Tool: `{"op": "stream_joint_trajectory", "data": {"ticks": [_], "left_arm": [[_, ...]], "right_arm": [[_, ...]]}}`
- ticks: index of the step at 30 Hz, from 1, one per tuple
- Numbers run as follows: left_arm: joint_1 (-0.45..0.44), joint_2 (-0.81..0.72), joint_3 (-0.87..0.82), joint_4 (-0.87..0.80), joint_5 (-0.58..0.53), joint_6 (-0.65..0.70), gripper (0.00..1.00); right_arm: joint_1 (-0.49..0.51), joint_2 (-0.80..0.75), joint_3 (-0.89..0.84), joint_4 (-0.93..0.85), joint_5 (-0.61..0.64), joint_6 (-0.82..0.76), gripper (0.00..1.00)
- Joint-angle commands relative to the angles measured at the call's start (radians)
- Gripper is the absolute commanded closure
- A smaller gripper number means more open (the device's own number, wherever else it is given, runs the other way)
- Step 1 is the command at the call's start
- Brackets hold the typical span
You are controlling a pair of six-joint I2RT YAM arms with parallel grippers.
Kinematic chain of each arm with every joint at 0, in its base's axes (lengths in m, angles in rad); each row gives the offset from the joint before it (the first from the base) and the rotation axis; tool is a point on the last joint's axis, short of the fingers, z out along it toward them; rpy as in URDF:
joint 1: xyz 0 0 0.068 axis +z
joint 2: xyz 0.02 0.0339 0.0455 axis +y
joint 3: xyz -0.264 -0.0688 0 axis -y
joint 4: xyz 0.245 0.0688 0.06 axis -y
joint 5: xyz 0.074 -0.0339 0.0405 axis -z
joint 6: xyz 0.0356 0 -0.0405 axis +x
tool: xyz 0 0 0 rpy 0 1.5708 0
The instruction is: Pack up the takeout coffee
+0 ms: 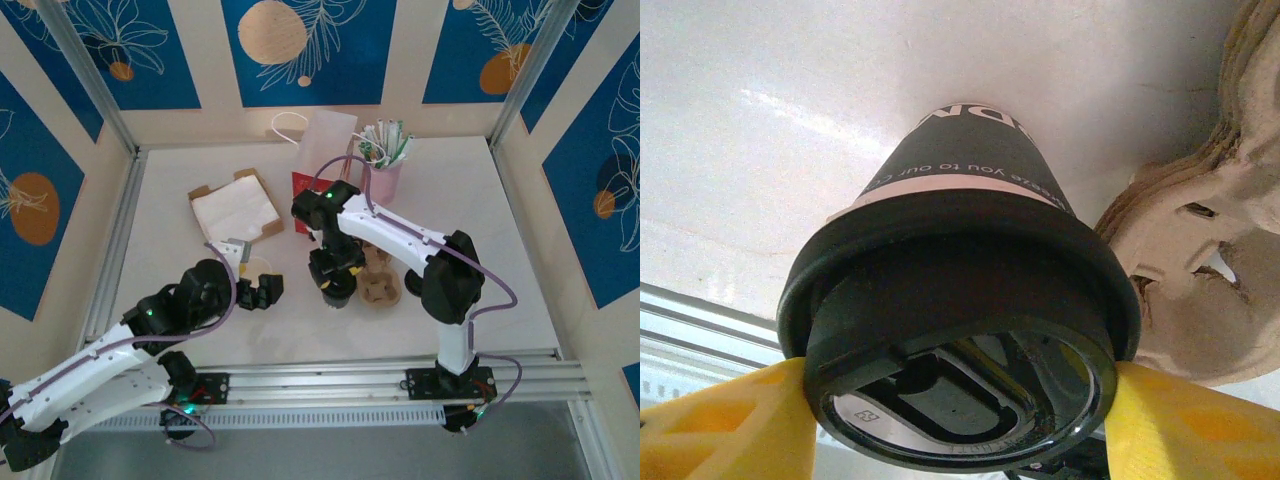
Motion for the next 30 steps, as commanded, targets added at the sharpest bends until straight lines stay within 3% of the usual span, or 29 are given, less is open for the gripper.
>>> {"op": "stream_joint_trajectory", "data": {"ticks": [1,16,30], "left_arm": [[0.015,0.002,-0.003,0.03,0.016,0.012,0.0],[0.017,-0.007,-0.006,0.031,0.017,0.006,0.0],[0.017,-0.029,-0.015,0.02,0.011,0.004,0.0]], "right_arm": [[0.036,0.077,-0.082,0.054,-0.052,-0.031,0.33],[0.149,0.053,-0.08,-0.012,-0.072,-0.097,0.32],[0.154,0.15,-0.099,0.014,-0.055,-0.098,0.33]]}}
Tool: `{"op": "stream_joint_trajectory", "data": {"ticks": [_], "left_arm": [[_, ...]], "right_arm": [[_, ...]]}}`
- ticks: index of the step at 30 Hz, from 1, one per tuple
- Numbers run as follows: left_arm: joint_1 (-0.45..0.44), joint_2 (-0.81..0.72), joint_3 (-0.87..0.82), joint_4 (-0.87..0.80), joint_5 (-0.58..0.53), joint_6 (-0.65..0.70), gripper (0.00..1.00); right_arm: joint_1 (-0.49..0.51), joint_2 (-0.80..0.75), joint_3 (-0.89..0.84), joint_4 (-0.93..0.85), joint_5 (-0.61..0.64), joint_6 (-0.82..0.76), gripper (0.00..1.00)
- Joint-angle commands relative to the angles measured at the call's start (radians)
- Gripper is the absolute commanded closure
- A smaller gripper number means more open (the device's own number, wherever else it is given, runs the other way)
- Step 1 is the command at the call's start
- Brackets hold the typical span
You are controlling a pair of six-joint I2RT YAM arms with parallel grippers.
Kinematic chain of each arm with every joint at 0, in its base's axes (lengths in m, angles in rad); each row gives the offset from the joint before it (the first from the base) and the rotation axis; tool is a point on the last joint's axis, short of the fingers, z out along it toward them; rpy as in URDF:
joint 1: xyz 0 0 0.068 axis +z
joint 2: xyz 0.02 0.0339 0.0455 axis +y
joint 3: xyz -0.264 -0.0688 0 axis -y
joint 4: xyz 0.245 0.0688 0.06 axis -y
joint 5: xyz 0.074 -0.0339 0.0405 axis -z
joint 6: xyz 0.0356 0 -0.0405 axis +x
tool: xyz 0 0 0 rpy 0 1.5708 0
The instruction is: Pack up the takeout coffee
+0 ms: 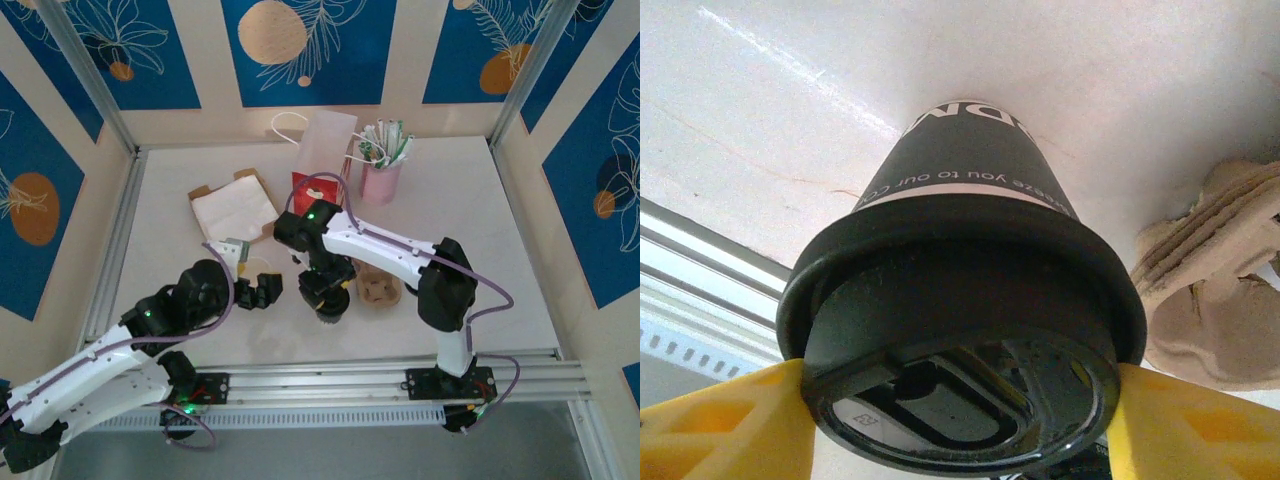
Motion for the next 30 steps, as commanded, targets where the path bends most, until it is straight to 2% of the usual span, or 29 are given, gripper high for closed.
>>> {"op": "stream_joint_trajectory", "data": {"ticks": [1,9,22,30], "left_arm": [[0.013,-0.012,-0.009,0.013,0.012,0.004,0.0],[0.012,-0.014,-0.01,0.013,0.011,0.004,0.0],[0.015,-0.022,-0.006,0.008,0.015,0.004,0.0],[0.015,-0.016,0.006,0.005,0.018,0.006,0.0]], "right_arm": [[0.018,0.139,-0.082,0.039,-0.064,-0.014,0.33],[0.018,0.172,-0.081,0.069,-0.08,-0.02,0.33],[0.015,0.146,-0.217,0.195,-0.162,0.008,0.32],[0.012,0.106,-0.162,0.141,-0.13,0.031,0.28]]}}
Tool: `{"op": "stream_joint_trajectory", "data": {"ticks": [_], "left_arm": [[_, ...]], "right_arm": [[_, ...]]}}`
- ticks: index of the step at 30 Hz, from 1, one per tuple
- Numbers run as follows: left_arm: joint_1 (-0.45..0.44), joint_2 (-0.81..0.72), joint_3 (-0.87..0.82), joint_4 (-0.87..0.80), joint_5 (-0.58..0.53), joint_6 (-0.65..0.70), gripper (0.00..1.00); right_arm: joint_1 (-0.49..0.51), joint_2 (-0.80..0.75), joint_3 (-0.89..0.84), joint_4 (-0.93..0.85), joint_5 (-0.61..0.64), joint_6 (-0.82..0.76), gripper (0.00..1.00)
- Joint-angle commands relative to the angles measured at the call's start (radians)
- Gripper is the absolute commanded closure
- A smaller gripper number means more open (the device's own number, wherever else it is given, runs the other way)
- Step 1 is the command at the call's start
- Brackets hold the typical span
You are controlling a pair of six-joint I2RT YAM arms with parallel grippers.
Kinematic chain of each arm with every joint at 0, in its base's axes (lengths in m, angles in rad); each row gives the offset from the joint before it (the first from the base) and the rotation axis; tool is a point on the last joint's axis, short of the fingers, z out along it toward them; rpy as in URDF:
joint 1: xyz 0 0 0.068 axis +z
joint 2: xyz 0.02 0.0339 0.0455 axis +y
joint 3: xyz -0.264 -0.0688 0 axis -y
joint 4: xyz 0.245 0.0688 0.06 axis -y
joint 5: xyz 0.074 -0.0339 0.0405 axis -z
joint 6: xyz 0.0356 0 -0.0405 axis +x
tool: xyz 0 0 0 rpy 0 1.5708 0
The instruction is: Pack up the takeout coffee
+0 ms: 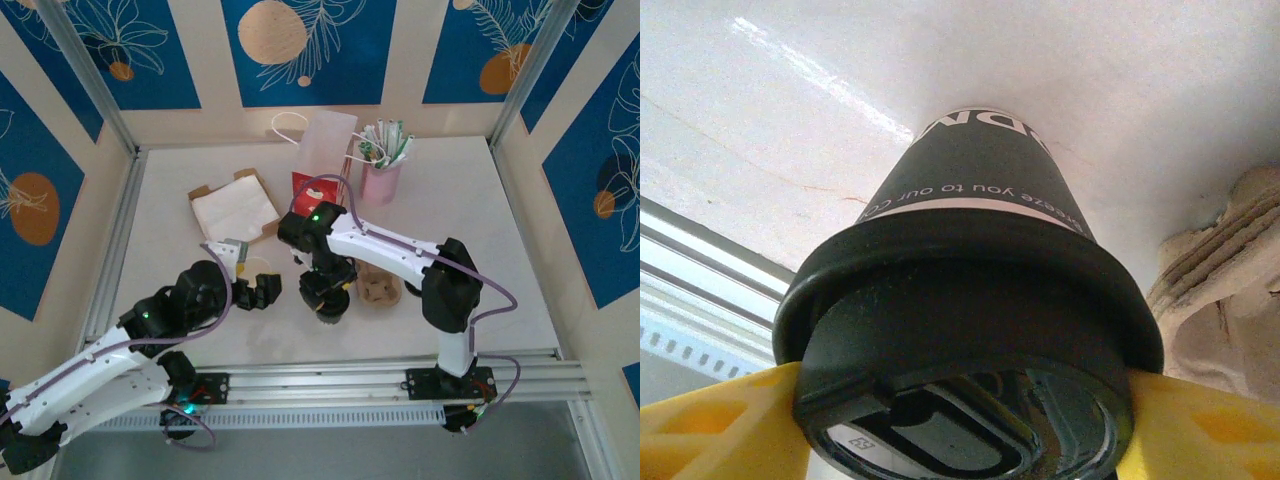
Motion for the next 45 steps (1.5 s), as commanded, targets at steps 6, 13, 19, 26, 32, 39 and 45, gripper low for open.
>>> {"op": "stream_joint_trajectory", "data": {"ticks": [6,13,19,26,32,39,45], "left_arm": [[0.013,0.0,0.011,0.013,0.023,0.005,0.0],[0.014,0.0,0.014,0.014,0.025,0.005,0.0],[0.014,-0.001,0.011,0.013,0.024,0.003,0.0],[0.013,-0.007,0.008,0.002,0.013,0.003,0.0],[0.014,-0.009,0.009,0.0,0.009,0.002,0.0],[0.013,-0.007,0.005,0.003,0.012,-0.002,0.0],[0.014,0.003,0.0,0.009,0.016,-0.007,0.0]], "right_arm": [[0.023,0.065,-0.003,0.013,-0.083,0.03,0.22],[0.02,0.013,0.047,-0.013,-0.092,0.035,0.16],[0.02,-0.028,0.066,-0.034,-0.068,0.047,0.1],[0.019,-0.083,0.086,-0.057,-0.033,0.056,0.08],[0.022,-0.075,0.073,-0.053,-0.034,0.051,0.07],[0.019,-0.041,0.019,-0.01,-0.043,0.056,0.06],[0.04,0.009,0.036,-0.038,0.036,0.086,0.1]]}}
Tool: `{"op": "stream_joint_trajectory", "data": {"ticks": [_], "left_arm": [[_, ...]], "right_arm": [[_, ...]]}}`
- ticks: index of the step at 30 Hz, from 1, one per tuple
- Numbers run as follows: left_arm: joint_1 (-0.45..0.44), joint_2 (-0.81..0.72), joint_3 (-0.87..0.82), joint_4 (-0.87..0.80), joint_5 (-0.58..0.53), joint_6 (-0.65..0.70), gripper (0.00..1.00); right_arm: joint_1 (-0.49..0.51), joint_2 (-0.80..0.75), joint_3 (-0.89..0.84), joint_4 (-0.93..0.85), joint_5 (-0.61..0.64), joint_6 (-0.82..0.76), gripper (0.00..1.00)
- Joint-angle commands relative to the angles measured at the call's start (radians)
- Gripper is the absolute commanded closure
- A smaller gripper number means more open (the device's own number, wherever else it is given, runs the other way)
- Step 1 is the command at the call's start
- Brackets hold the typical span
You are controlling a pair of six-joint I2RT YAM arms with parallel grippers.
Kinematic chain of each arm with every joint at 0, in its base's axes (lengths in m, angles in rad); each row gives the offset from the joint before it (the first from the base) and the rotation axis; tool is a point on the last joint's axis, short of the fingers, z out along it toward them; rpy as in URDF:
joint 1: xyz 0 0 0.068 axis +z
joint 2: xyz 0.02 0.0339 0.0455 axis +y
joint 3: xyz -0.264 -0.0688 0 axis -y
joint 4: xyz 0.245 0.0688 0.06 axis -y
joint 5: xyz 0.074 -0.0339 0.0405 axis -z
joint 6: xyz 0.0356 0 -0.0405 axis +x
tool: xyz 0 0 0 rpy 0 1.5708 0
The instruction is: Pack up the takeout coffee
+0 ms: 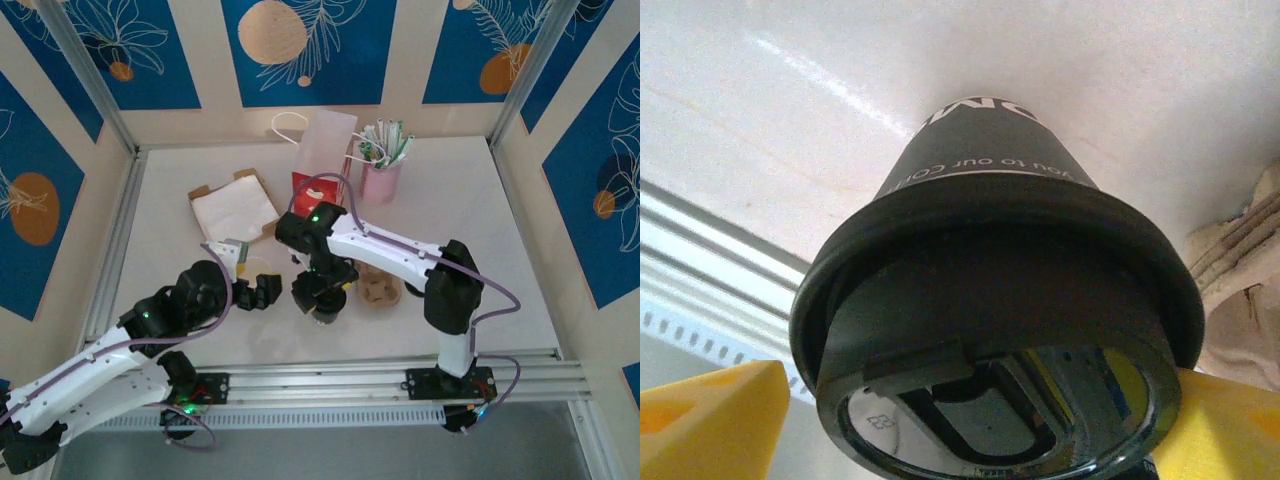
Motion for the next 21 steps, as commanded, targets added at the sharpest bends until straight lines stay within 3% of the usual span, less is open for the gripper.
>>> {"op": "stream_joint_trajectory", "data": {"ticks": [1,5,9,21], "left_arm": [[0.014,0.002,-0.001,0.01,0.009,-0.006,0.0],[0.016,0.005,-0.01,0.022,0.011,-0.011,0.05],[0.026,0.024,-0.015,0.035,0.028,-0.028,0.21],[0.107,0.123,-0.043,0.14,0.201,-0.12,0.48]], "right_arm": [[0.025,0.035,0.013,-0.039,0.062,0.036,0.1],[0.046,0.049,0.014,-0.041,0.097,0.046,0.07],[0.06,0.024,0.0,-0.021,0.101,0.05,0.04],[0.077,-0.073,-0.031,0.021,0.121,0.032,0.01]]}}
